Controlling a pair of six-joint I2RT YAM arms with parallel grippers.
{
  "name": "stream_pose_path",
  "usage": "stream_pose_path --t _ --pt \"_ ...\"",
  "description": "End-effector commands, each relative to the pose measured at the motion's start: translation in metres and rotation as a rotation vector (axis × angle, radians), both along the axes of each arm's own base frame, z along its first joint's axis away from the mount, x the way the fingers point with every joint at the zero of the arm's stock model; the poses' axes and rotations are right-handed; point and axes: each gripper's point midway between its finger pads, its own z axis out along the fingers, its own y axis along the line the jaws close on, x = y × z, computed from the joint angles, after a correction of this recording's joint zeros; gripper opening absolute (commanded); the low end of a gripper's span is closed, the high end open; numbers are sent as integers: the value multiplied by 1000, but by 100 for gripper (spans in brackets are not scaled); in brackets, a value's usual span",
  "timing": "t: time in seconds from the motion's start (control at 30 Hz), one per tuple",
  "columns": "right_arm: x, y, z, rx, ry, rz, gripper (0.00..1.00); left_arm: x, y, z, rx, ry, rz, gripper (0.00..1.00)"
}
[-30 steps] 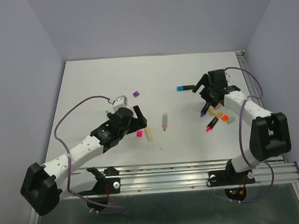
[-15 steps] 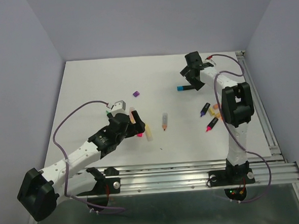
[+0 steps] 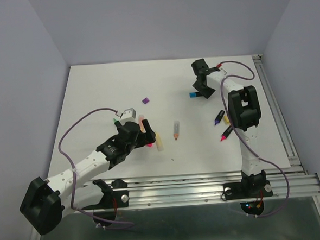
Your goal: Open the pen caps
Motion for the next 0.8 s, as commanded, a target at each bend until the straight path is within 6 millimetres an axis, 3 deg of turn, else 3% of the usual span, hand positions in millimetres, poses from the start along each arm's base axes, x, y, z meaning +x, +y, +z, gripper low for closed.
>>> stream_pose_path --t 0.0,0.17,0.27,0.33,0.4,0.43,0.47,0.53,0.57,0.63,0.67,0.73,0.77 --pt "-9 6 -14 -37 41 5 59 4 2 7 -7 -43 5 99" --pt "-15 3 -27 -56 78 0 46 7 5 9 -5 -40 38 99" --pt "-17 7 -32 -65 85 36 33 9 5 13 -3 -39 49 99" --pt "-20 10 -27 -75 79 75 24 9 2 17 -13 -42 34 99" --pt "-17 15 -15 -100 34 127 22 8 -3 21 -28 -50 13 99" --pt "-33 13 -24 -124 57 146 20 5 -10 25 -53 -52 -29 99" --pt "-38 24 1 -123 1 175 19 2 -14 27 -60 -60 -68 99" --pt "-44 36 18 -132 -72 249 17 -4 -32 41 -142 -89 -165 99" --pt "-57 50 41 -118 -144 324 17 -6 -39 45 -175 -111 -200 99" --pt "-78 69 58 -68 -201 435 17 -20 -53 53 -255 -109 -290 99" --pt "-98 82 70 12 -257 546 17 -22 -60 62 -297 -135 -318 99" --pt "-120 91 90 89 -337 631 15 -35 -72 74 -376 -140 -402 99" --pt "-143 97 106 150 -408 695 15 -38 -77 79 -416 -164 -434 99"
